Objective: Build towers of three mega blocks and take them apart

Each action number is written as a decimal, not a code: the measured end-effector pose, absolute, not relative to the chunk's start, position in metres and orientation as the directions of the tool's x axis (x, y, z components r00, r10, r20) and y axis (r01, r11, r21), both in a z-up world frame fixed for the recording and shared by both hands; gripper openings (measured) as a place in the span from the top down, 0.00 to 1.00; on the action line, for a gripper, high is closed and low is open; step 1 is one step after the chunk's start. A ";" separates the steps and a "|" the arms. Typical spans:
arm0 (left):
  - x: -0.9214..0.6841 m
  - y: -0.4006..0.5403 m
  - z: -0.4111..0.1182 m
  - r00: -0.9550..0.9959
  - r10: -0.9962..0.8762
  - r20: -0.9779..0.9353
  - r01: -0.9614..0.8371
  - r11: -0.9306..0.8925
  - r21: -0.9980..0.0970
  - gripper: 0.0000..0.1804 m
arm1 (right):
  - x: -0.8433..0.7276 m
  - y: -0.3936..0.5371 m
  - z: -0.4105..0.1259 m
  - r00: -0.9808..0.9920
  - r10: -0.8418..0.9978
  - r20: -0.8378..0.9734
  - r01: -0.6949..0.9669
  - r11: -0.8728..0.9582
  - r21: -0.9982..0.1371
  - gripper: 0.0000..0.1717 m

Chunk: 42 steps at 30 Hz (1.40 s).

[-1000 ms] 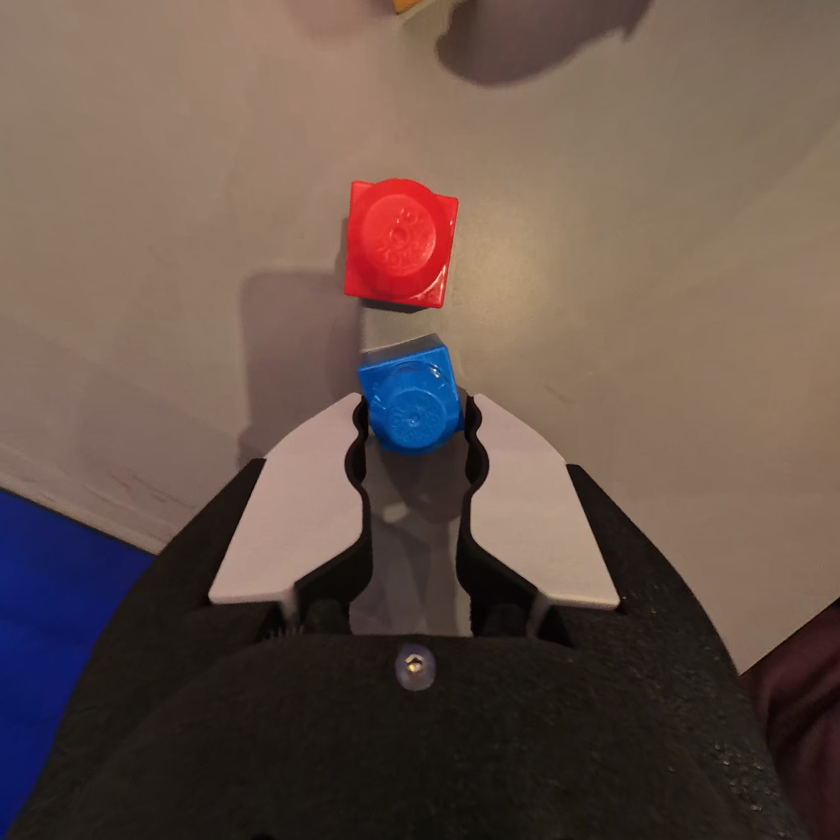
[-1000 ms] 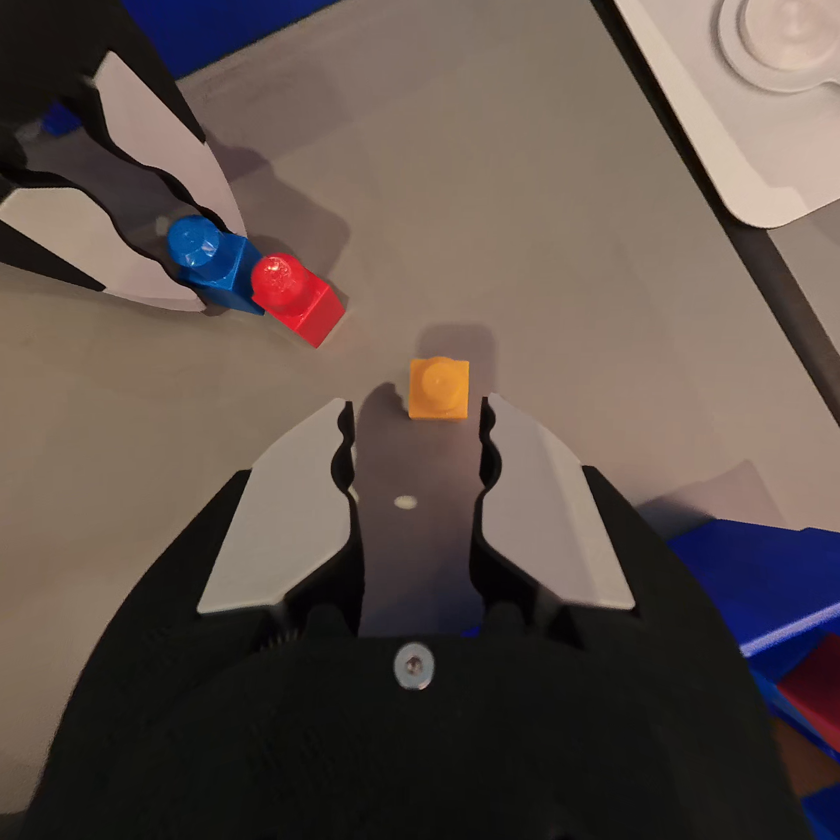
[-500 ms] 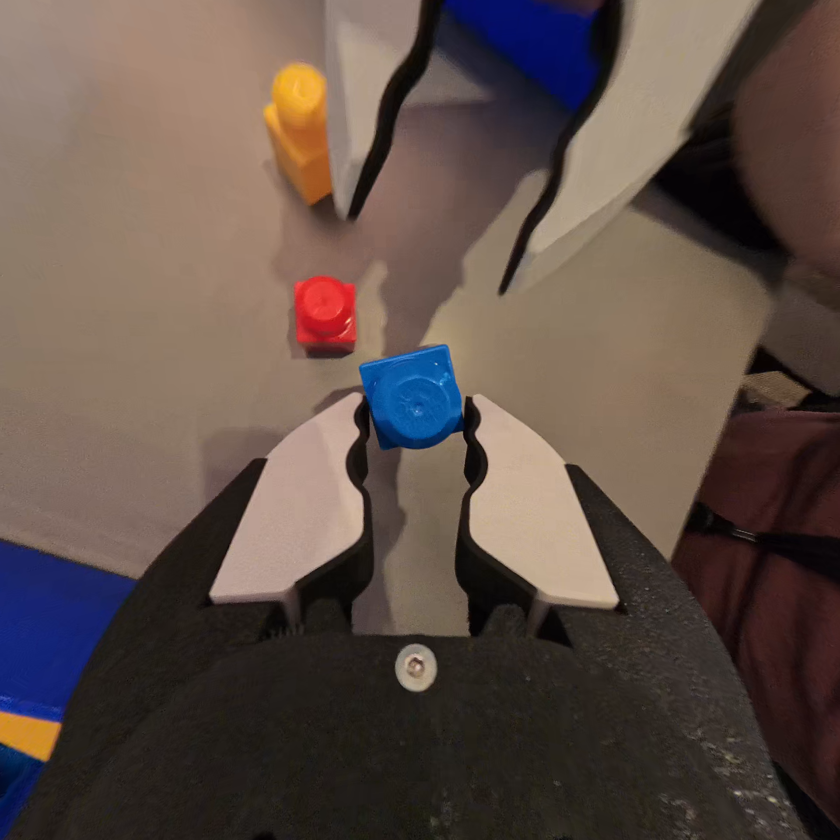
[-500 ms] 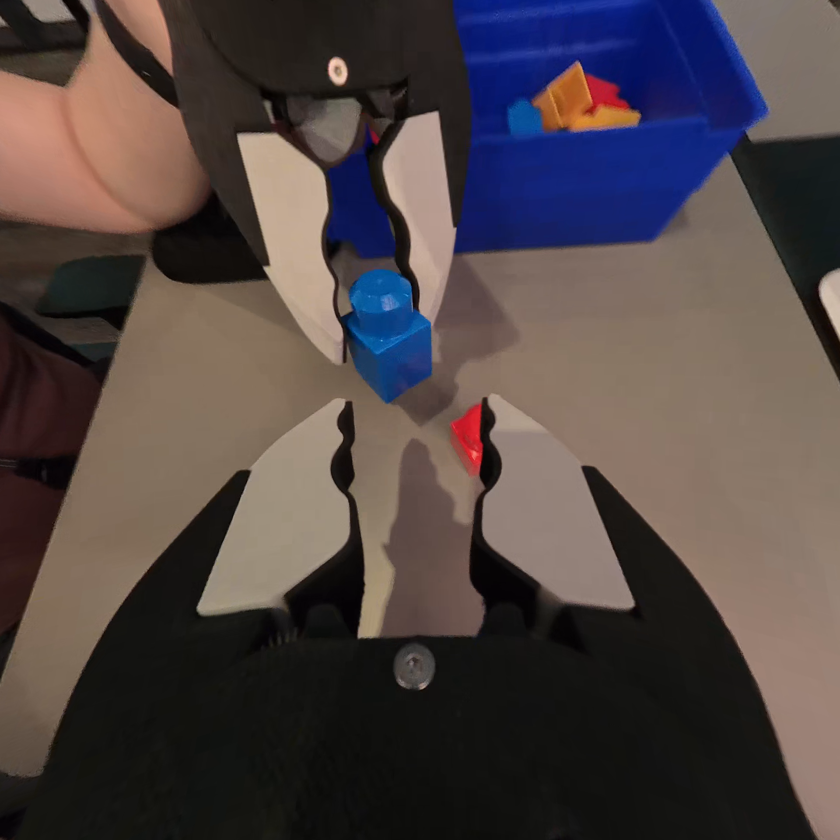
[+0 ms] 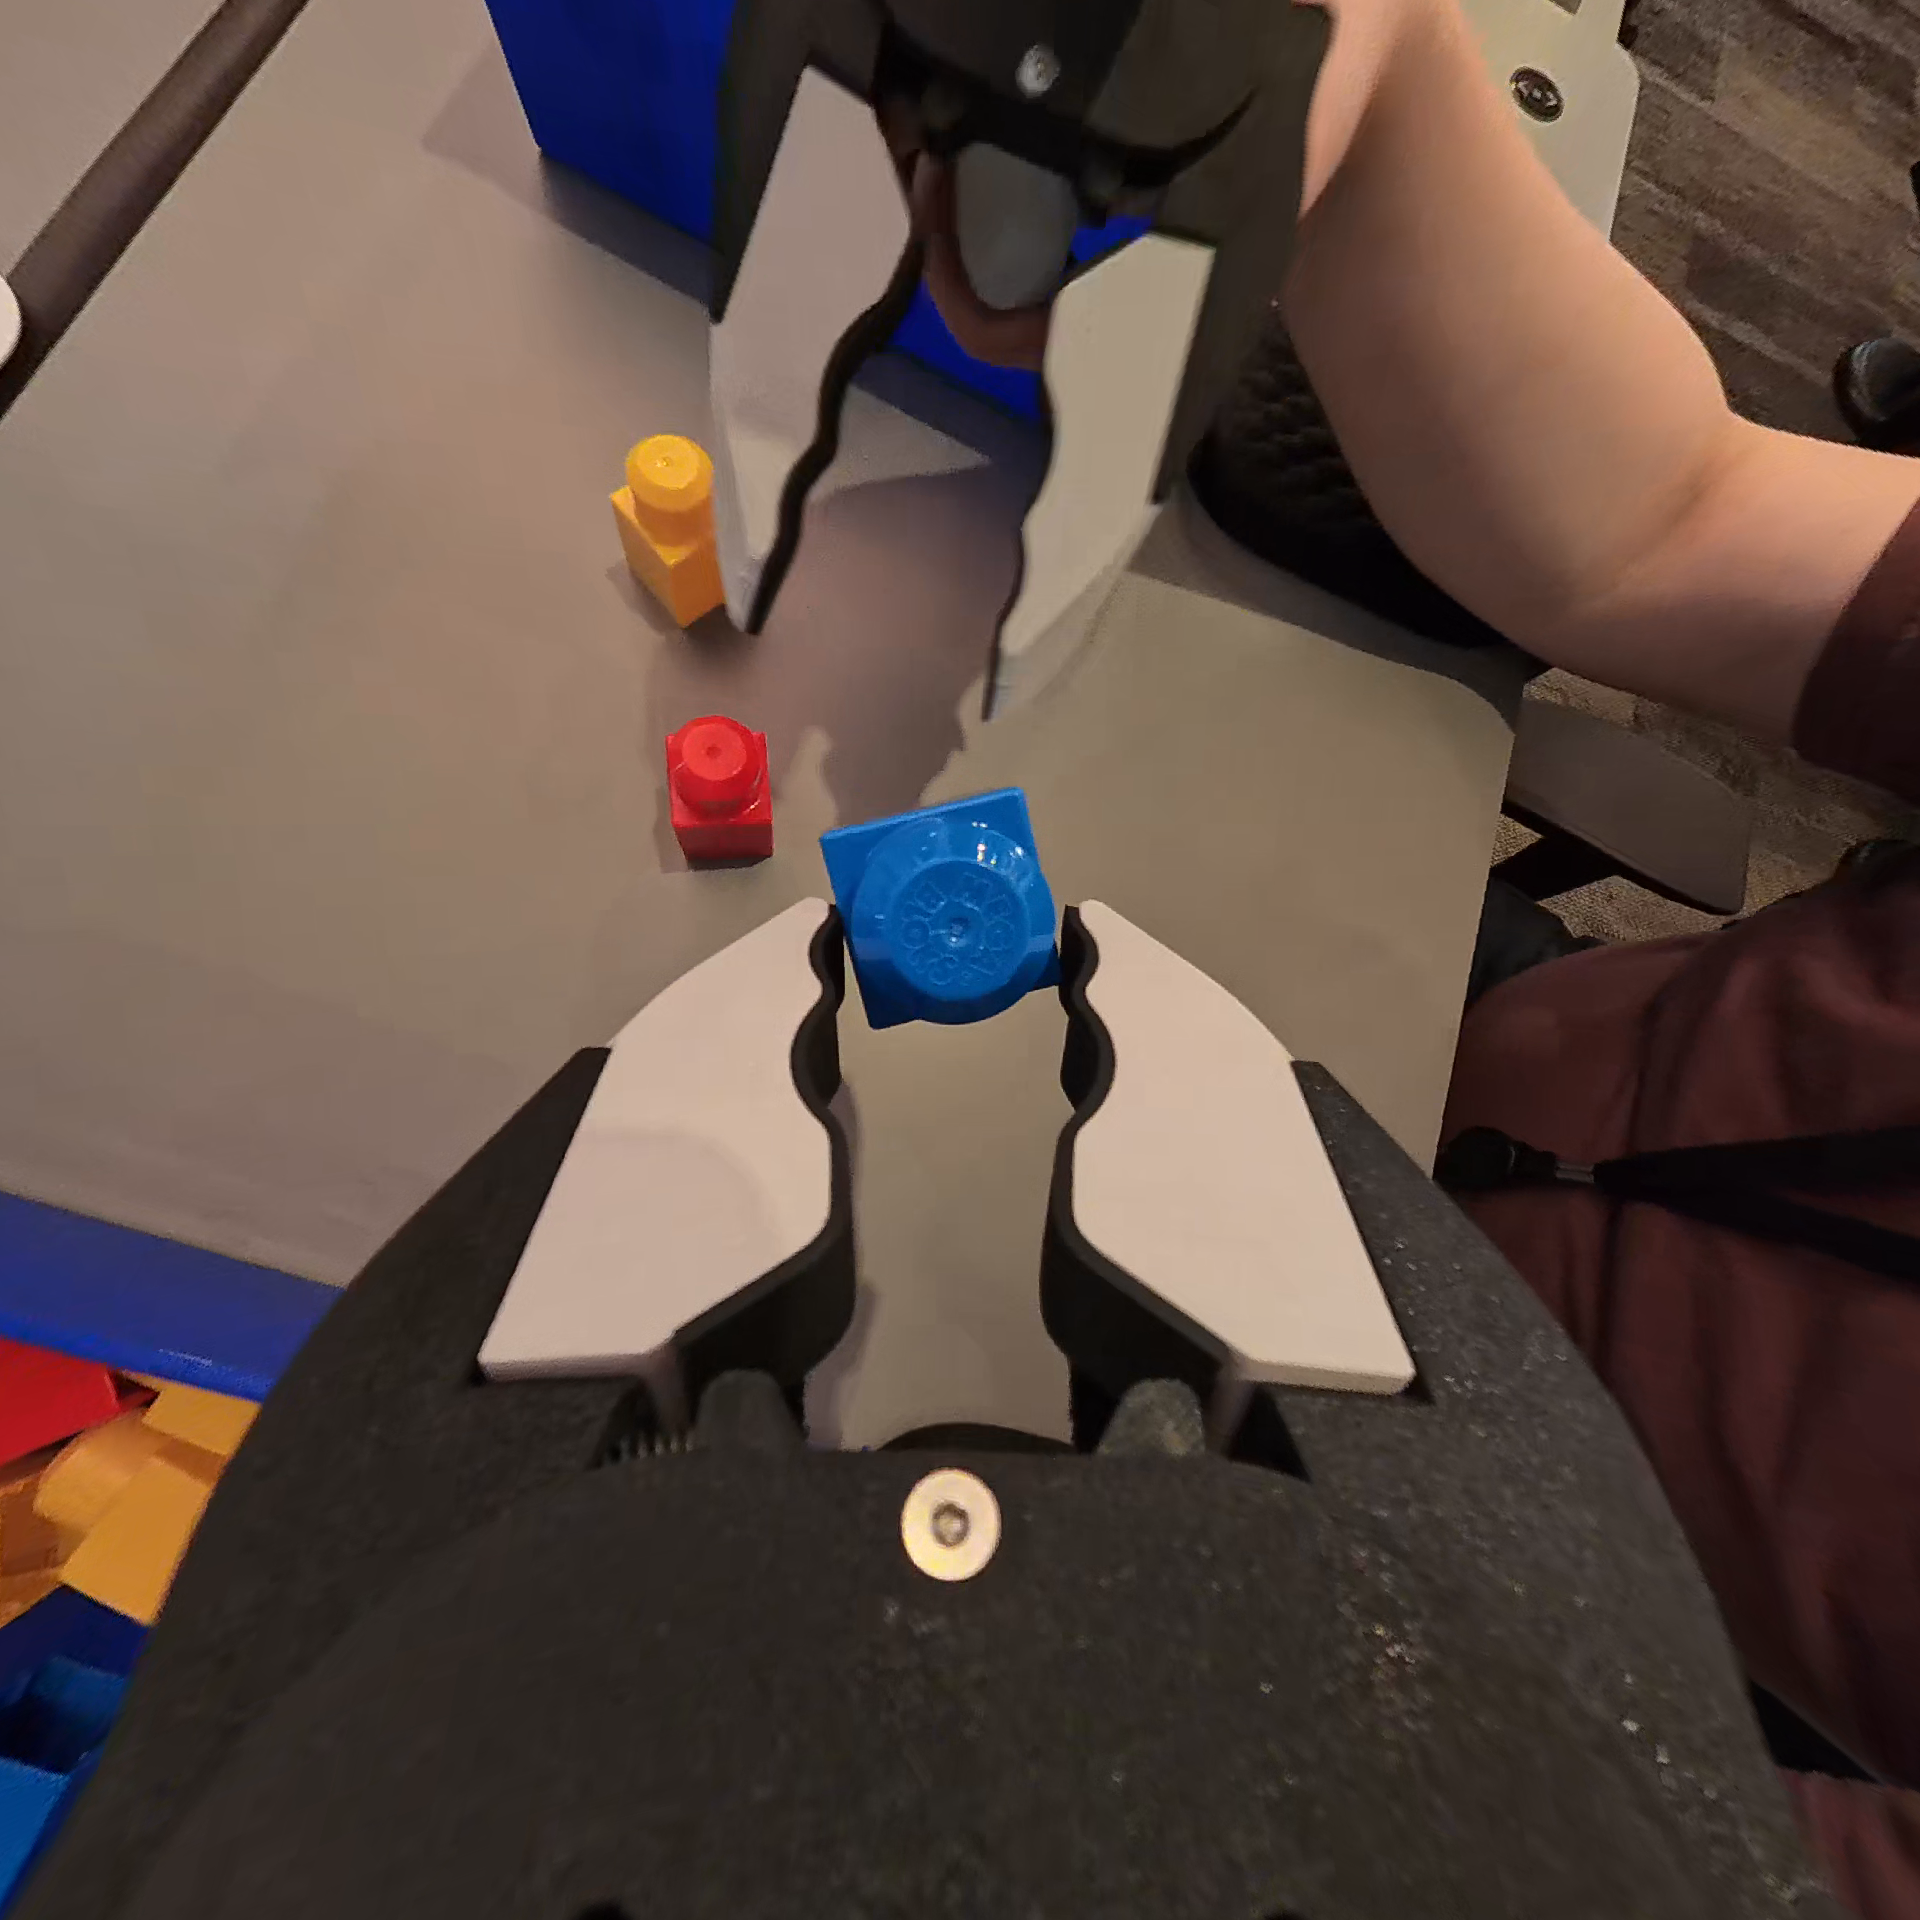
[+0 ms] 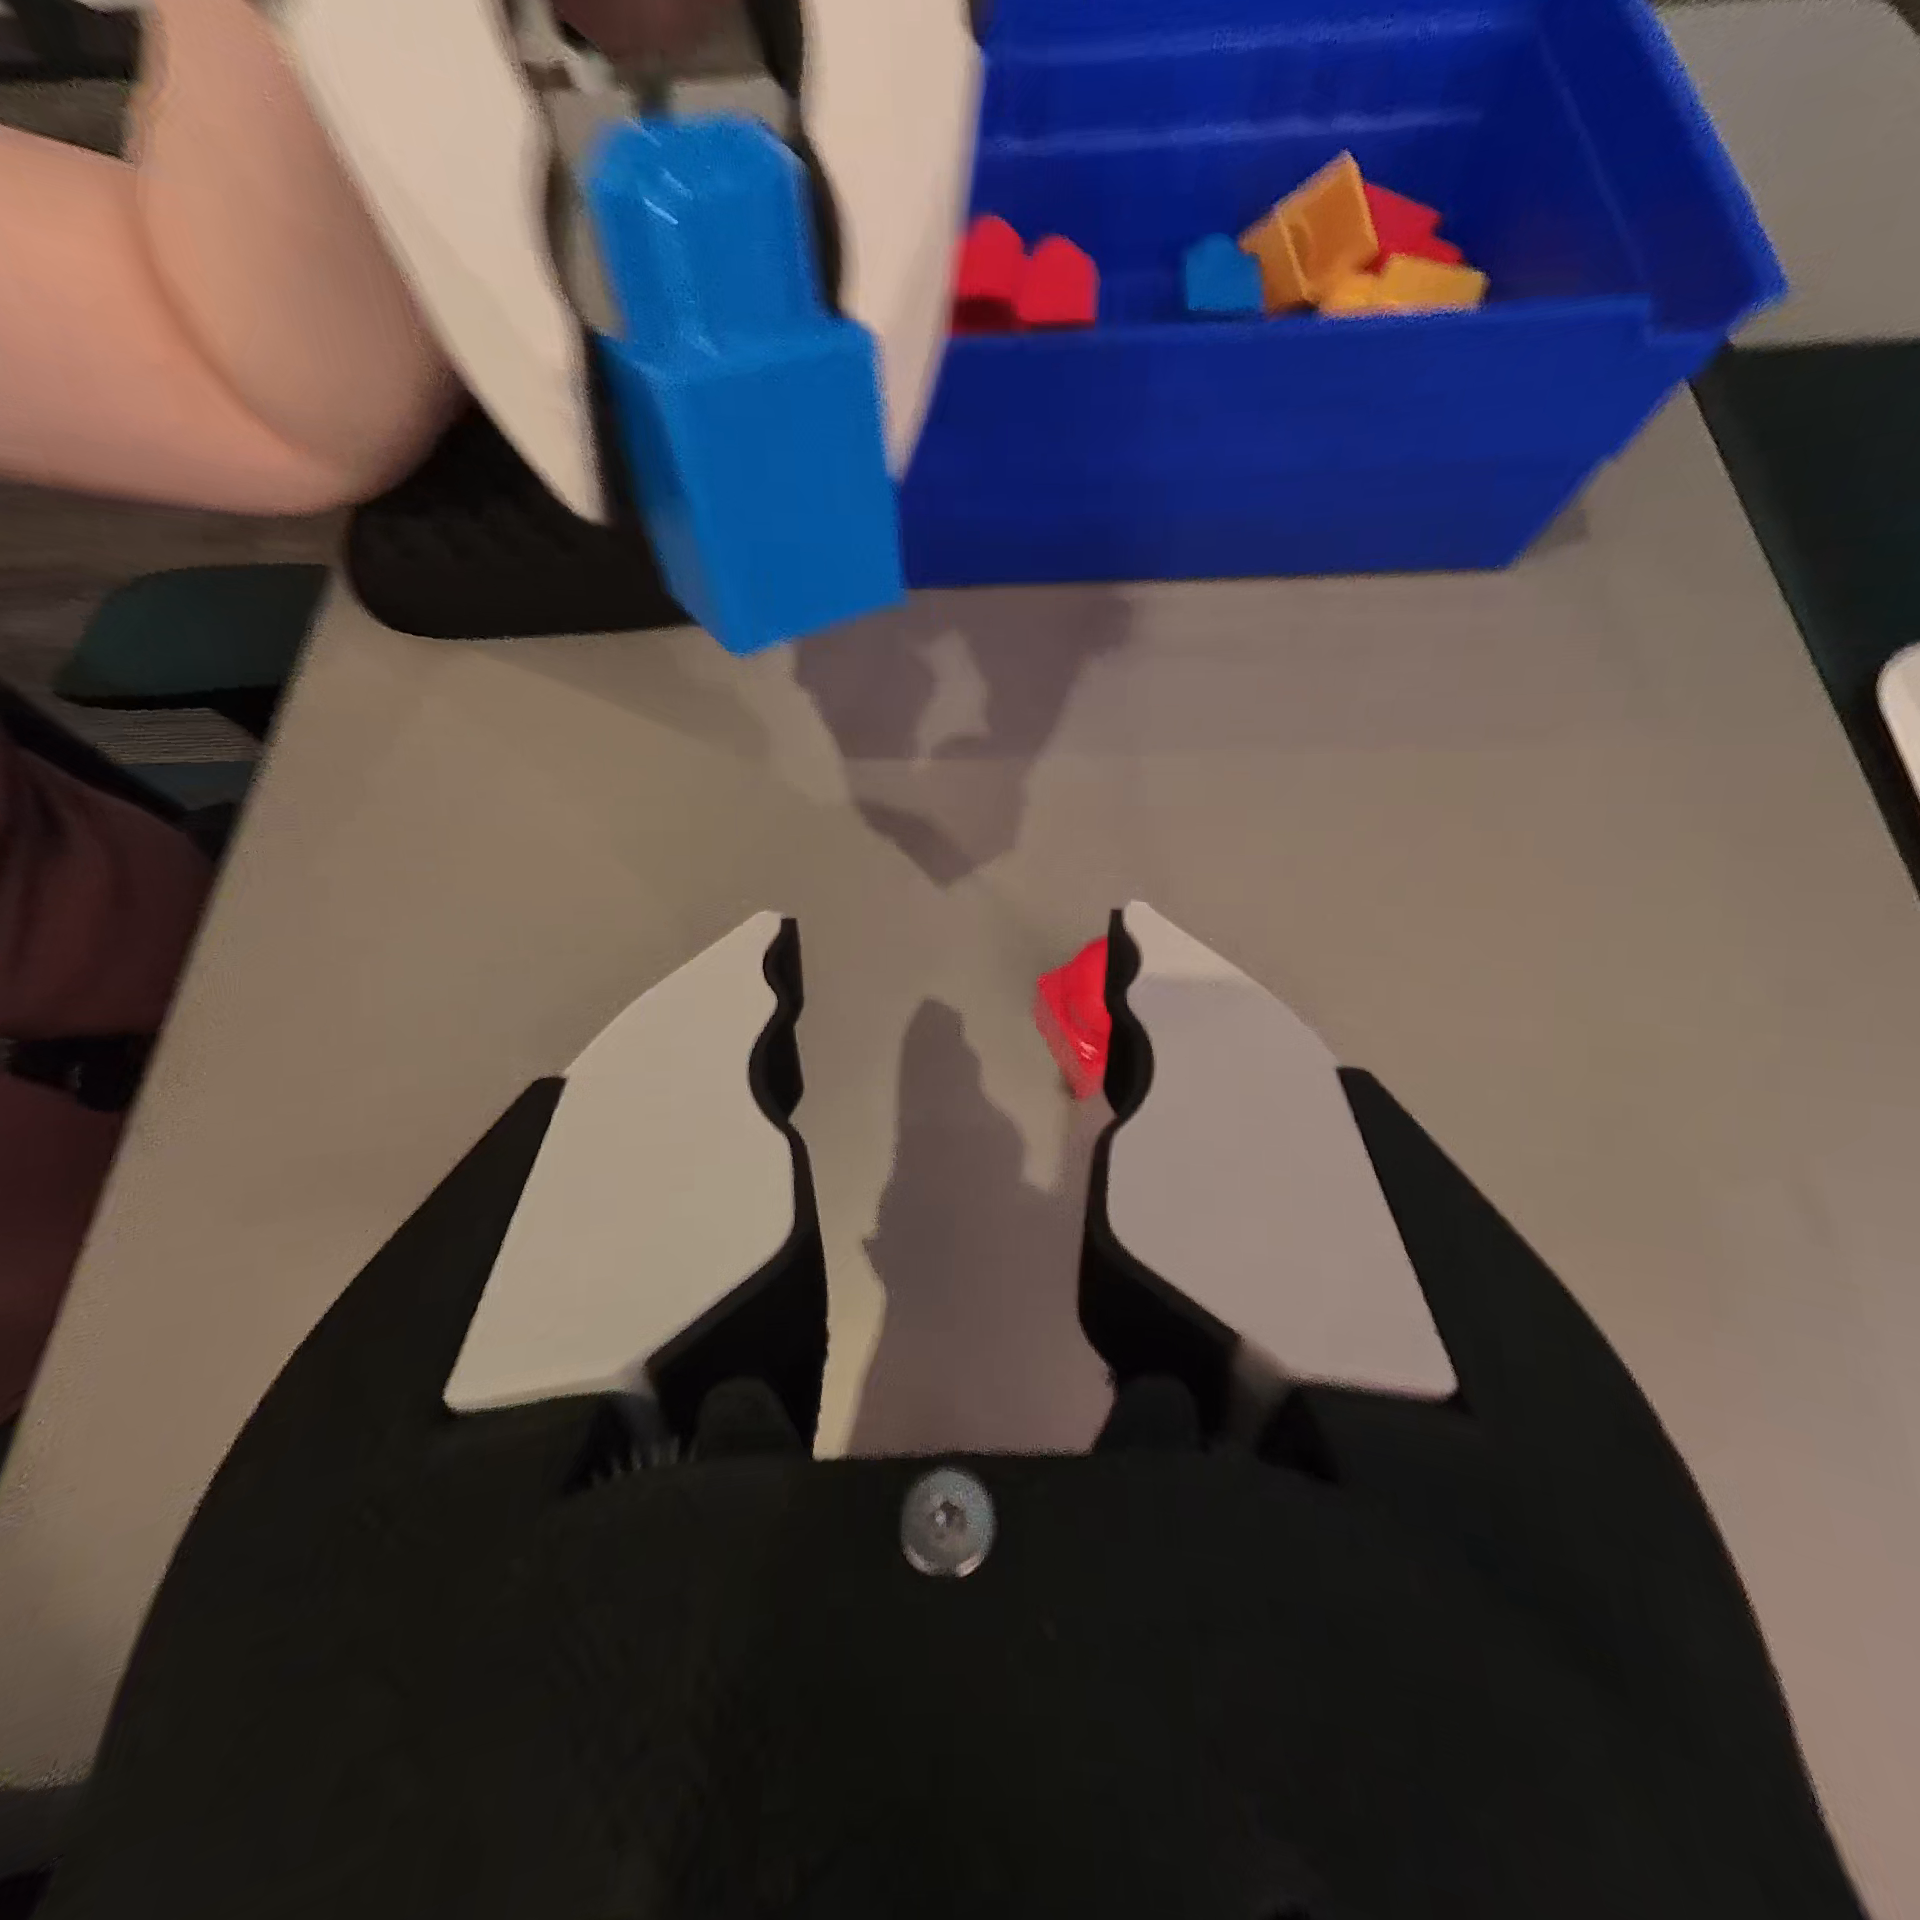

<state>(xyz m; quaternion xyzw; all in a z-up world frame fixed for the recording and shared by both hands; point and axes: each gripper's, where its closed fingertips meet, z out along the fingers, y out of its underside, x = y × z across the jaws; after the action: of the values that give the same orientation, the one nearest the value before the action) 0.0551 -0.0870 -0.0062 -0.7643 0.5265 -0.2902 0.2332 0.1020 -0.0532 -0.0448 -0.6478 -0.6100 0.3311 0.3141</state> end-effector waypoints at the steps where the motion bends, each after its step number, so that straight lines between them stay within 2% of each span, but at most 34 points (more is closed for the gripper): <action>1: 0.054 -0.087 -0.005 0.275 -0.941 0.198 -0.668 -0.335 -0.665 0.78 | 0.102 -0.046 -0.053 0.077 0.996 -0.037 0.609 -0.076 -0.789 0.66; 5: 0.051 -0.090 0.000 0.251 -0.947 0.202 -0.664 -0.320 -0.676 0.78 | 0.102 -0.023 -0.084 0.203 0.979 0.026 0.718 -0.131 -0.684 0.67; 9: 0.049 -0.092 0.001 0.239 -0.949 0.206 -0.665 -0.315 -0.677 0.78 | 0.093 -0.028 -0.104 0.194 0.981 -0.015 0.750 -0.158 -0.643 0.67; 12: 0.045 -0.091 0.005 0.244 -0.947 0.210 -0.651 -0.321 -0.688 0.78 | 0.093 -0.025 -0.103 0.197 0.980 0.006 0.742 -0.145 -0.654 0.67; 17: 0.038 -0.088 0.010 0.254 -0.944 0.212 -0.631 -0.328 -0.703 0.78 | 0.094 -0.026 -0.082 0.202 0.977 -0.066 0.653 -0.185 -0.735 0.67; 27: 0.036 -0.092 0.018 0.230 -0.948 0.221 -0.614 -0.317 -0.723 0.78 | 0.099 -0.019 -0.100 0.236 0.969 -0.067 0.693 -0.216 -0.688 0.67; 32: 0.034 -0.092 0.020 0.232 -0.947 0.223 -0.607 -0.320 -0.728 0.78 | 0.107 -0.007 -0.128 0.370 0.919 -0.134 0.691 -0.369 -0.621 0.65; 36: 0.032 -0.091 0.022 0.236 -0.946 0.224 -0.598 -0.323 -0.733 0.78 | 0.108 -0.010 -0.140 0.368 0.918 -0.149 0.695 -0.378 -0.612 0.66; 42: 0.036 -0.092 0.017 0.232 -0.946 0.228 -0.615 -0.324 -0.719 0.78 | 0.103 -0.029 -0.146 0.308 0.929 -0.204 0.752 -0.369 -0.546 0.87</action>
<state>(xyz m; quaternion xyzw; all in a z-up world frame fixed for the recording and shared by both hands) 0.0363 -0.0917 0.0168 -0.7439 0.5246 -0.3297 0.2505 0.1034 -0.0287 -0.1461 -0.7887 -0.5330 0.2493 0.1779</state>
